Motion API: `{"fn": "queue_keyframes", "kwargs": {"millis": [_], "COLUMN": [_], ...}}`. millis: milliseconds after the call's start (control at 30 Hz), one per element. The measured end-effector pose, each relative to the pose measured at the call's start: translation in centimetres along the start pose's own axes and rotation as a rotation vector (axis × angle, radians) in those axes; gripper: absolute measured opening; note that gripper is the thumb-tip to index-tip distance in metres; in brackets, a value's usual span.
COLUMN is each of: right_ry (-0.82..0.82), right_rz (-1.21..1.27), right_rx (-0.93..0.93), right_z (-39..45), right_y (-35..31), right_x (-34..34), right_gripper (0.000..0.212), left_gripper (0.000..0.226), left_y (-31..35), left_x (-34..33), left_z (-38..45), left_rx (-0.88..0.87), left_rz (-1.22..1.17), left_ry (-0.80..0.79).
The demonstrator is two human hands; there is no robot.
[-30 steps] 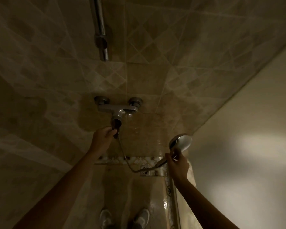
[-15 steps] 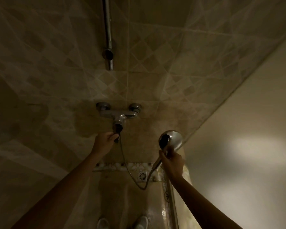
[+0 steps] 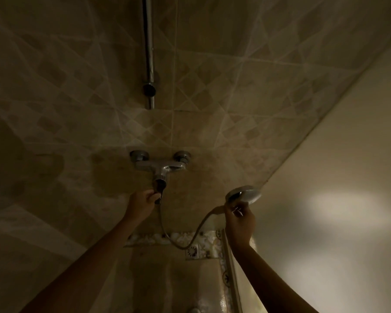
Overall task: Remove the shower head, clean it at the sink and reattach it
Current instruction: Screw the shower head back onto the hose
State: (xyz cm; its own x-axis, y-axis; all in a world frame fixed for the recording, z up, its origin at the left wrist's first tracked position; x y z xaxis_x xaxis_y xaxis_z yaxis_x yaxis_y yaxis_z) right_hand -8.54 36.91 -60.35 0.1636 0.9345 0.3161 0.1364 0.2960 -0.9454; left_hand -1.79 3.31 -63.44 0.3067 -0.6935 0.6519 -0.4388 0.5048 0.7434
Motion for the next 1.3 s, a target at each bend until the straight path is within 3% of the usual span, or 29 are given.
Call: {"fn": "queue_keyframes", "kwargs": {"millis": [67, 200, 367, 867, 967, 1300], "right_ry": [0.045, -0.091, 0.058, -0.131, -0.085, -0.101], "right_rz": [0.061, -0.001, 0.031, -0.140, -0.141, -0.150], "right_rx": [-0.031, 0.026, -0.058, 0.005, -0.047, -0.081], "right_z": [0.4, 0.1, 0.8, -0.6, -0.8, -1.5], "right_y": [-0.2, -0.6, 0.6, 2.9, 3.7, 5.1], "right_x": [0.3, -1.2, -0.3, -0.9, -0.5, -0.4], "right_gripper": [0.011, 0.009, 0.022, 0.020, 0.033, 0.027], "left_gripper": [0.029, 0.030, 0.027, 0.027, 0.028, 0.035], "left_y": [0.0, -0.2, -0.2, 0.5, 0.5, -0.5], "left_x": [0.0, -0.1, 0.0, 0.4, 0.5, 0.2], "left_z": [0.0, 0.3, 0.3, -0.3, -0.1, 0.4], "left_rx": [0.000, 0.007, 0.008, 0.005, 0.000, 0.046], "left_rz": [0.009, 0.017, -0.006, -0.059, -0.069, -0.073], "left_ry": [0.000, -0.016, -0.013, -0.035, -0.046, -0.042]}}
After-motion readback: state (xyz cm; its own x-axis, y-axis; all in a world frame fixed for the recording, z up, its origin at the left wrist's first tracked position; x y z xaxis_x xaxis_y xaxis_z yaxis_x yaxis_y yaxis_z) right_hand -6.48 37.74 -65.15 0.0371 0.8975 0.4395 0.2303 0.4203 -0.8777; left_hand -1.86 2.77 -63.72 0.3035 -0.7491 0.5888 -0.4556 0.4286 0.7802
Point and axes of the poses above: each hand's wrist, its own z-axis towards the middle knuckle, its own x-axis out of the back of the hand, y = z × x, the point moved 8 cm from there along z, towards the middle knuckle, and after that the axes turned 3 degrees about z, right-handed, at the moved point
